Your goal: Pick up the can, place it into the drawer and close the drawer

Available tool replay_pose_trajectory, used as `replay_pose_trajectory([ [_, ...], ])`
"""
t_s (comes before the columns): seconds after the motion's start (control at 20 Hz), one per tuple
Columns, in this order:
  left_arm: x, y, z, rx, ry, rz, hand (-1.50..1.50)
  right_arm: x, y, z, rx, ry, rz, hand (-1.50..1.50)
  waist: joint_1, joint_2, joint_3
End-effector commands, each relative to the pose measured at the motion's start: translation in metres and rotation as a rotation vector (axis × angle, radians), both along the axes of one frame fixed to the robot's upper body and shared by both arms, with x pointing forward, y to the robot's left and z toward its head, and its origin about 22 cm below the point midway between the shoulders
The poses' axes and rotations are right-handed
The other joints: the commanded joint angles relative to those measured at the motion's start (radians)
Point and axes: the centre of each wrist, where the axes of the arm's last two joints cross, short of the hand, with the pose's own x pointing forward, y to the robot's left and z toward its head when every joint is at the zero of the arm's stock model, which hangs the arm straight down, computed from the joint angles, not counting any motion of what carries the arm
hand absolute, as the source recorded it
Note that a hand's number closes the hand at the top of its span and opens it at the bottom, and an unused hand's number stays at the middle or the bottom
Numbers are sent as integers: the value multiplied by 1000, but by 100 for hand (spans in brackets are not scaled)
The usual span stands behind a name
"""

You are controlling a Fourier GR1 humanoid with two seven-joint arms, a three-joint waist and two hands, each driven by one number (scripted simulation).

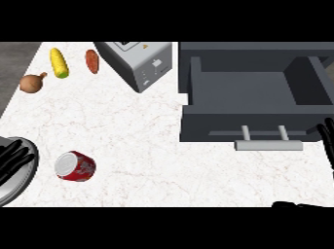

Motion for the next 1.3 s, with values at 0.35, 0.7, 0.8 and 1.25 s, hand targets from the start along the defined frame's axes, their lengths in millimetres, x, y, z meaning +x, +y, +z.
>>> replay_pose_trajectory([
  [0.35,27,-4,-34,23,36,18,-150,-6,-11,3,-11,-7,-1,-150,-1,0,0],
  [0.7,35,-1,-66,29,12,30,-150,-8,-19,-2,-12,-1,-6,-150,-1,0,0],
  [0.8,40,-9,-78,11,21,51,-150,-3,-23,-4,-4,-6,7,-150,-1,1,0],
  [1.25,53,15,-97,42,42,87,-150,-1,-23,-13,-18,1,4,-150,-1,1,0],
])
